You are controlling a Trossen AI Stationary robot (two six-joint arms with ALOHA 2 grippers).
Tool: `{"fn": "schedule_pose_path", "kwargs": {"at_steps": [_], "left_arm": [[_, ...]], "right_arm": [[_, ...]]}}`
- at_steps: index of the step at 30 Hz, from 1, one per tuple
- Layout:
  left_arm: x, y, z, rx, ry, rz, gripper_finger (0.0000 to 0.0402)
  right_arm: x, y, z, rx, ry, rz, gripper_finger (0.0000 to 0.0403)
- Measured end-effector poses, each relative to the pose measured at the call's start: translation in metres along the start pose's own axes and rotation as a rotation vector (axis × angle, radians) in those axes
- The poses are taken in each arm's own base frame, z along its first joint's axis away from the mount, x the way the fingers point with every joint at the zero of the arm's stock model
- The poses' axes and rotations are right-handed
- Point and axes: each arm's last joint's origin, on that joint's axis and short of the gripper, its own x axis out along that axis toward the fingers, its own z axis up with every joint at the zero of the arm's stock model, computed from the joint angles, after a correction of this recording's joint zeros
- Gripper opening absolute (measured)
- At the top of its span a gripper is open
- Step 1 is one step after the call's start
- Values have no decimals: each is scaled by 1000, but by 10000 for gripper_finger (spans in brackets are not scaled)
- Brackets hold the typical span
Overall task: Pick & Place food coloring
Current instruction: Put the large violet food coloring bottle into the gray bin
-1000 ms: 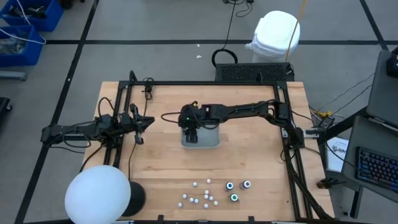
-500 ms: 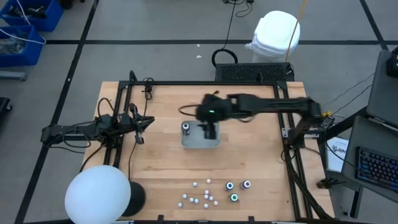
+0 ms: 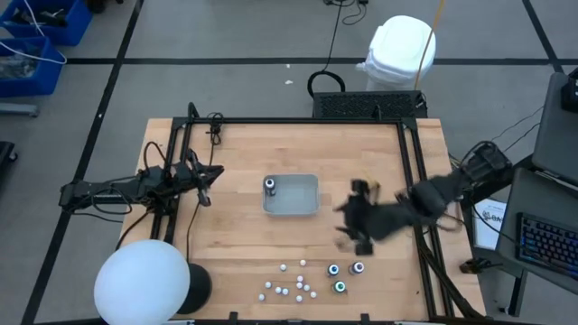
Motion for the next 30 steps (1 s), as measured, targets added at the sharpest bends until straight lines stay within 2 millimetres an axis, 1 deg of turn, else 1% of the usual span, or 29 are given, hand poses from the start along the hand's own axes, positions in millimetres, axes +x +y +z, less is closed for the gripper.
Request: {"fn": "schedule_pose_path", "kwargs": {"at_steps": [3,5,9,14,17,20,24,30], "left_arm": [[0,0,0,33,-2,7,47],[0,0,0,41,-3,3,47],[0,0,0,41,-2,2,47],[0,0,0,41,-2,2,47],[0,0,0,41,-2,2,47],[0,0,0,41,-2,2,47],[0,0,0,14,0,1,47],[0,0,0,-5,0,1,47]], "right_arm": [[-7,21,-24,-10,-15,-33,193],[-5,32,-41,-15,-17,-43,193],[7,50,-70,-23,-27,-27,193],[32,61,-96,23,-64,24,203],[42,65,-107,41,-55,105,218],[48,68,-118,75,-4,181,233],[48,70,-121,149,47,248,239],[44,75,-124,131,50,270,240]]}}
